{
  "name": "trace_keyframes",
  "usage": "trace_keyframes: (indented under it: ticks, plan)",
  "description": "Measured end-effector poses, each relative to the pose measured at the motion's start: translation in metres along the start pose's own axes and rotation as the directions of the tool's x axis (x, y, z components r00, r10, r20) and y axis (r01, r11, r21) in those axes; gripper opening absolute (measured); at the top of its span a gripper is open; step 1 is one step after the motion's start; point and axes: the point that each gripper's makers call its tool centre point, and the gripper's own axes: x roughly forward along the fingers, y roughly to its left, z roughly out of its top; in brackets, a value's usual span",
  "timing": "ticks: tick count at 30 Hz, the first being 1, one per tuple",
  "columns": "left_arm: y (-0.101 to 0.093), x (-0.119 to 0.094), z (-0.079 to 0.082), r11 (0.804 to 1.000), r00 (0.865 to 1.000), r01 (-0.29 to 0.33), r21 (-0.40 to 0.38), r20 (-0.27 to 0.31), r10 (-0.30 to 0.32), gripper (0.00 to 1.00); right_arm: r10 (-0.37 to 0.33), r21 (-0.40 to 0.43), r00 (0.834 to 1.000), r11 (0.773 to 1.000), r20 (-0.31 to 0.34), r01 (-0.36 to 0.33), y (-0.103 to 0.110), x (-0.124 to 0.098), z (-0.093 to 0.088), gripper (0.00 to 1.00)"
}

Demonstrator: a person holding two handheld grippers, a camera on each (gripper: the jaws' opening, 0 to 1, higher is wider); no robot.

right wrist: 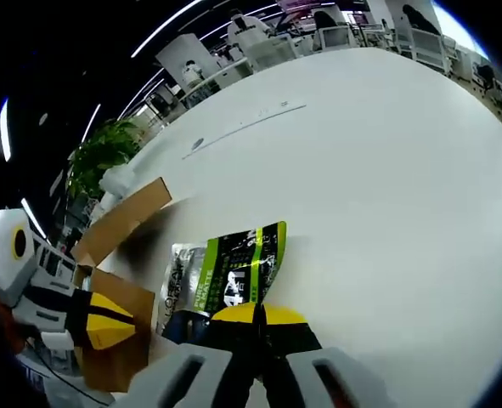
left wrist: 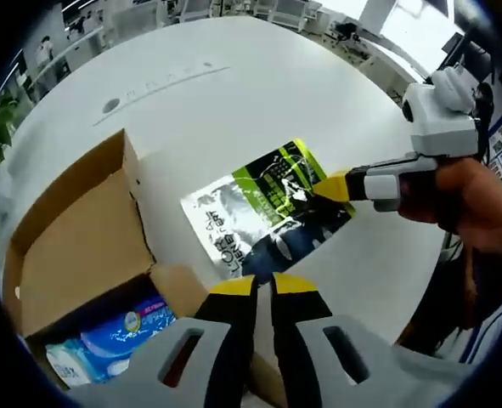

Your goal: Operate the shoe box by opening the lid, removing the specified soft item, and placing it in the target area until the item is outside and the box remains undamaged.

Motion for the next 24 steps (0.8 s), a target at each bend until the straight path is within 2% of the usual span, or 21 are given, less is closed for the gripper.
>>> trace_keyframes:
  ticks: [3,5,8,13,15,16,17,19,22,24]
  plan:
    - [-0.004,-0.005,0.002,0.999,0.999,0.035,-0.004,0.032,-0.035,0.09,-0.002,0.002,1.0,1.0,0.002,0.002,0.001,0.001,0.001,0.0]
    - [-0.009,-0.01,0.006,0.997,0.995,0.071,-0.004,0.074,-0.071,0.11,-0.003,0.002,1.0,1.0,0.001,0.003,0.002,0.004,0.002,0.0]
    - [-0.004,-0.025,0.012,0.996,0.987,0.078,-0.035,0.146,-0.072,0.14,-0.002,0.002,1.0,1.0,0.001,0.002,0.004,0.006,0.004,0.0]
    - [0.003,-0.045,0.009,0.994,0.977,0.103,-0.033,0.193,-0.095,0.17,-0.007,0.006,1.0,1.0,-0.002,0.007,0.004,0.011,0.005,0.0]
    - [0.01,-0.051,0.006,0.995,0.974,0.094,-0.029,0.21,-0.086,0.17,-0.009,-0.005,1.0,1.0,-0.005,0.009,0.006,0.013,0.006,0.0]
    - [0.021,-0.053,0.004,0.999,0.974,0.042,0.0,0.221,-0.041,0.15,-0.008,-0.007,1.0,1.0,-0.004,0.008,0.007,0.014,0.007,0.0]
    - [0.022,-0.056,0.005,0.999,0.969,0.036,0.016,0.244,-0.039,0.12,-0.009,-0.008,1.0,1.0,-0.004,0.009,0.008,0.014,0.008,0.0]
    - [0.024,-0.061,0.002,0.999,0.968,0.048,0.003,0.248,-0.047,0.12,-0.006,-0.018,1.0,1.0,-0.006,0.006,0.011,0.017,0.011,0.0]
    - [0.022,-0.072,0.006,0.996,0.95,0.087,-0.008,0.301,-0.081,0.15,-0.008,-0.036,1.0,0.999,-0.011,0.007,0.015,0.021,0.014,0.0]
    - [0.02,-0.078,0.009,0.994,0.938,0.106,0.012,0.332,-0.104,0.17,-0.005,-0.039,1.0,0.999,-0.01,0.005,0.018,0.022,0.015,0.0]
